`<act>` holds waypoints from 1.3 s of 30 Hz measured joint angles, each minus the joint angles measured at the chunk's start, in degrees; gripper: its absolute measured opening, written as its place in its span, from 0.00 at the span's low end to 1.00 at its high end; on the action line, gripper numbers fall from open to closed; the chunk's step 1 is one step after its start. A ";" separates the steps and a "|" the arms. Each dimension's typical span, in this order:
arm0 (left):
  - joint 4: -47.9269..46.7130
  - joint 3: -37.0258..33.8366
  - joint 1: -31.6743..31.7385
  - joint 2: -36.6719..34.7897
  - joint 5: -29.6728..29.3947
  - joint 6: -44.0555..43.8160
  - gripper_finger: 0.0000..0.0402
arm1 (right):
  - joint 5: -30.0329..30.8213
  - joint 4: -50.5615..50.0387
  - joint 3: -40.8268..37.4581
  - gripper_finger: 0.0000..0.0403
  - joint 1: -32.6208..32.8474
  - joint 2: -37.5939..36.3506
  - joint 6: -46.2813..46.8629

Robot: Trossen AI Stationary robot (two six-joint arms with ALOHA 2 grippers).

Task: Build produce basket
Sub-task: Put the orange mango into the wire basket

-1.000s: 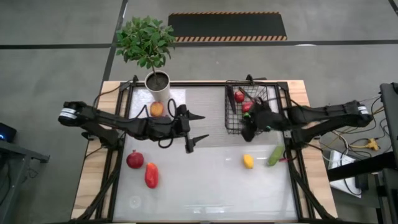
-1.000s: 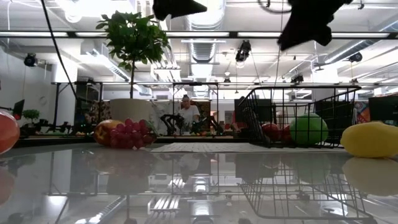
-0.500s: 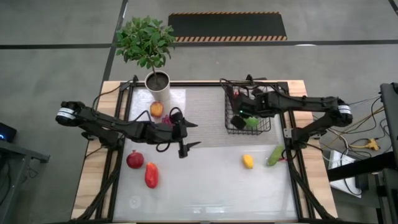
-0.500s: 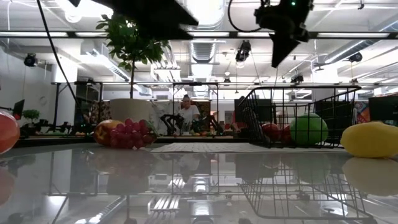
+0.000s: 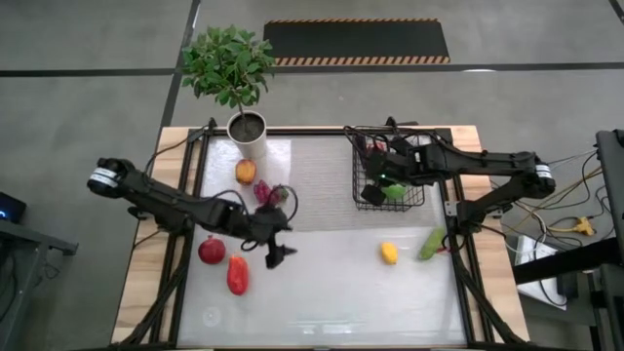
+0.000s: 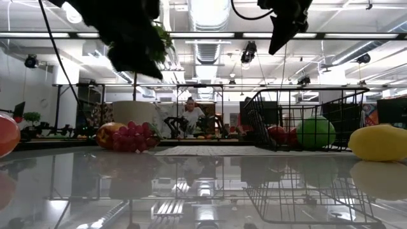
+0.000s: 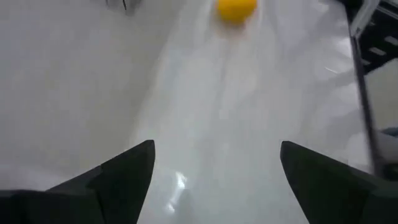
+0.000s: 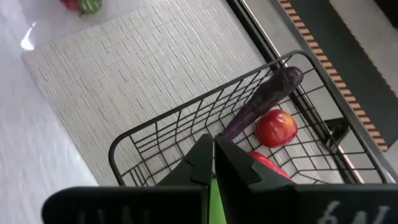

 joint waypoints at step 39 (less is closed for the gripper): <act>-53.04 17.27 -17.43 14.93 12.00 -67.99 0.82 | -4.55 6.43 -0.81 0.02 0.10 0.30 -9.74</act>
